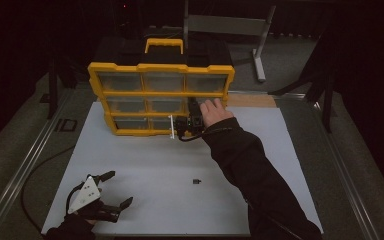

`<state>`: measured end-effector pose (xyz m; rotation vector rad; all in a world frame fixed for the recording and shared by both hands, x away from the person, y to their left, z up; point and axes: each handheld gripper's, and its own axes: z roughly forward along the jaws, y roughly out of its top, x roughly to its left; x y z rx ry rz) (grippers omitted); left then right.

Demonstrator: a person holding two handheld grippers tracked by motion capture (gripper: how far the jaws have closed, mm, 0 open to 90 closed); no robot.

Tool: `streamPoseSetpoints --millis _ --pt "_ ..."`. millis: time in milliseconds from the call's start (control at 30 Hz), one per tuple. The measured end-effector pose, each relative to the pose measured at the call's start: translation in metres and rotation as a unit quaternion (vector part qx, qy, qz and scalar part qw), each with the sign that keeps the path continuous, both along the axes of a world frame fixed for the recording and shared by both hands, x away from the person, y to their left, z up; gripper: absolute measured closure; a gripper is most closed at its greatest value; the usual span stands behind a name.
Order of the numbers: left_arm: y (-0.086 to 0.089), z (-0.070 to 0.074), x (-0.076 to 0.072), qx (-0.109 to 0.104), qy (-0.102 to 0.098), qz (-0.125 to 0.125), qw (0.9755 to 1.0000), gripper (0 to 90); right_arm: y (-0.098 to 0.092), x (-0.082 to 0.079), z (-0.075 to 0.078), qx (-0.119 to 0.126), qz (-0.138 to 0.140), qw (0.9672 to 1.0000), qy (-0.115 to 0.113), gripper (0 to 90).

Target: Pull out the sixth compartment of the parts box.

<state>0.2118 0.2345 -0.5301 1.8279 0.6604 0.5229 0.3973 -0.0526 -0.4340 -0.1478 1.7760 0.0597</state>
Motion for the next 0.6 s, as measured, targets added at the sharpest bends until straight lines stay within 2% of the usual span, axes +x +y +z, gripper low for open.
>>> streamPoseSetpoints --millis 333,400,533,600 --pt "-0.0002 0.0 -0.0002 0.001 0.001 0.0 1.0 0.4 0.0028 0.0005 -0.0004 0.006 -0.008 0.9999 -0.007 77.0" --pt "-0.0001 0.0 -0.0001 0.001 0.001 0.0 1.0 0.4 0.0035 0.0002 0.0002 0.003 -0.013 0.9999 -0.003 77.1" --pt "0.0 -0.0002 0.0002 0.002 0.001 0.0 1.0 0.4 0.0045 -0.0002 -0.0004 0.013 -0.017 0.9998 -0.003 77.6" --pt "0.0 -0.0001 0.0001 0.001 0.001 0.0 1.0 0.4 0.0042 -0.0005 0.0006 0.006 -0.016 0.9999 0.0 77.7"
